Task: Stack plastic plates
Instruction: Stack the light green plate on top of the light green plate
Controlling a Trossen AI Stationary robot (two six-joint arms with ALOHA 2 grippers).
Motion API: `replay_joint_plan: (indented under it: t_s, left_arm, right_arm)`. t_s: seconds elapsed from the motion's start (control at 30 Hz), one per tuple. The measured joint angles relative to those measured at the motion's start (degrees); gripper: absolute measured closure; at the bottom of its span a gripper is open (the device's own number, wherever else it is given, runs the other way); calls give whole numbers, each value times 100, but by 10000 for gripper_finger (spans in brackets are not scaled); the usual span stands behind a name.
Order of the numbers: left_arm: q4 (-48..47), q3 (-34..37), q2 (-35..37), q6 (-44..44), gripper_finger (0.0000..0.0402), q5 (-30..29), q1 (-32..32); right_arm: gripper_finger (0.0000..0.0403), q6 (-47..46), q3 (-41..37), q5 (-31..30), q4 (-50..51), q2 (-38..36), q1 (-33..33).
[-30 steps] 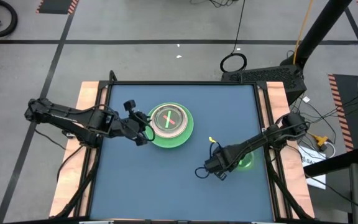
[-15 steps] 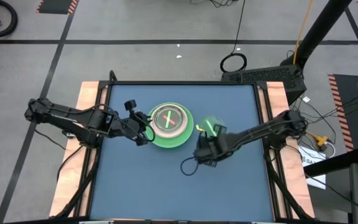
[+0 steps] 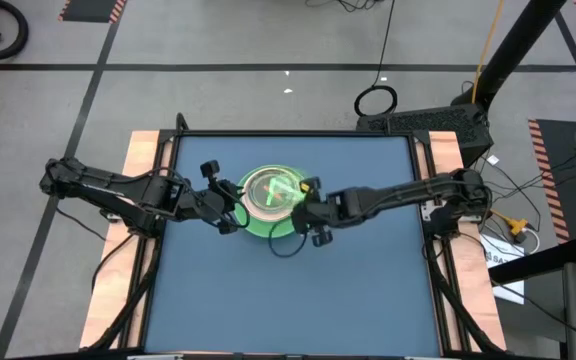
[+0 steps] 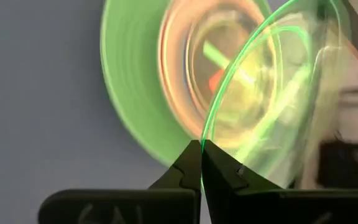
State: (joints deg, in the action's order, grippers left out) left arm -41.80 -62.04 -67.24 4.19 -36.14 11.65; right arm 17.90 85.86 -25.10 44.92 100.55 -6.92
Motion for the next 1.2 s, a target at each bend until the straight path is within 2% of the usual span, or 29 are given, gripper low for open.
replay_joint_plan:
  t_s: [0.17,0.33,0.53,0.77,1.0,1.1,1.2]
  left_arm:
    - [-2,0,0,1,339,0,-1]
    - [-7,0,0,2,339,0,0]
    - [-8,0,-2,4,339,0,0]
    - [-9,-2,-2,7,339,0,-1]
    - [-11,-2,-2,38,339,0,1]
    - [-9,-2,-2,39,339,0,0]
    - [-6,-2,-2,39,339,0,1]
  right_arm:
    - [401,471,0,756,-801,46,329]
    - [379,690,4,874,-1242,116,533]
    - [335,690,0,873,-1210,244,642]
    - [303,16,0,888,-1123,251,637]
    - [303,-757,-193,1045,-880,245,573]
    - [304,-943,-502,1020,-1236,247,527]
    - [304,-1035,-914,1012,-2277,245,553]
